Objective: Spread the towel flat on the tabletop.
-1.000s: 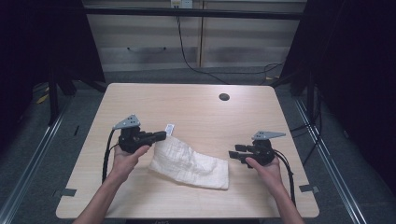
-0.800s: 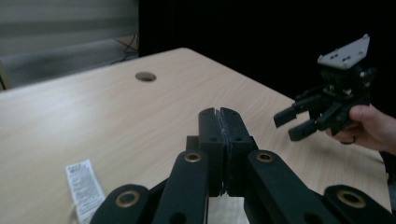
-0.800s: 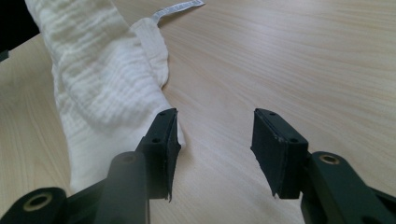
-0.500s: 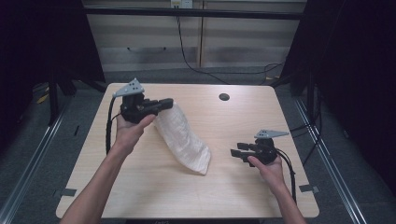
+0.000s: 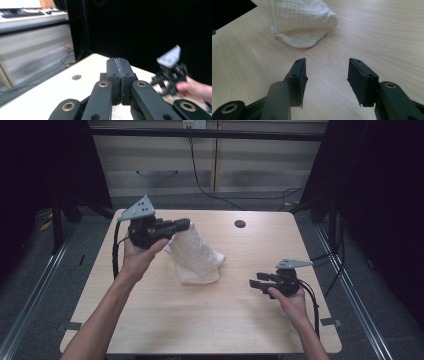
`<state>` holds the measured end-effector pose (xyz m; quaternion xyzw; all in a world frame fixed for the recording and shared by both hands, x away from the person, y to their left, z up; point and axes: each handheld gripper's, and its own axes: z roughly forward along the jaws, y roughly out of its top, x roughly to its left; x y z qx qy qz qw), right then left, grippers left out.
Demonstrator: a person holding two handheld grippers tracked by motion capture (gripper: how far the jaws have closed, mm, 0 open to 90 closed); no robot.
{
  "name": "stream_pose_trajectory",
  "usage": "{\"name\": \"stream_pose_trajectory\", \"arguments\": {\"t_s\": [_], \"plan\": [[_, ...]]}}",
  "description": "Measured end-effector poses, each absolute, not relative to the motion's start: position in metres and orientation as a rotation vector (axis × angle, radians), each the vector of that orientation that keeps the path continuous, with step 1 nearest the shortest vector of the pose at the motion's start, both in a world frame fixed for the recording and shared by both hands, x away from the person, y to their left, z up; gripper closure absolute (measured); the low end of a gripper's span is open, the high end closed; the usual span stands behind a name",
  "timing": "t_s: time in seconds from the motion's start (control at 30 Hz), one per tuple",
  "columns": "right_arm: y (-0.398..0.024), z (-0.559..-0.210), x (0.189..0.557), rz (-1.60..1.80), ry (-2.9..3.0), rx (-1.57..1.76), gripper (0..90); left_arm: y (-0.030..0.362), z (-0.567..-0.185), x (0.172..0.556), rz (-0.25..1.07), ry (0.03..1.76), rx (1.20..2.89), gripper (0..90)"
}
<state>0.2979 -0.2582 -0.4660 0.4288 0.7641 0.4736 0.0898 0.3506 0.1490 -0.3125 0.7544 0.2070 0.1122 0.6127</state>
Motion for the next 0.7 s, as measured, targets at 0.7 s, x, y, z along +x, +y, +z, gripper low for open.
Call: {"name": "stream_pose_trajectory", "arguments": {"t_s": [0.7], "plan": [[-0.223, -0.470, 0.304, 1.355, 2.385, 1.191, 48.5, 0.228, -0.474, 0.291, 0.112, 0.690, 2.072, 88.7]]}}
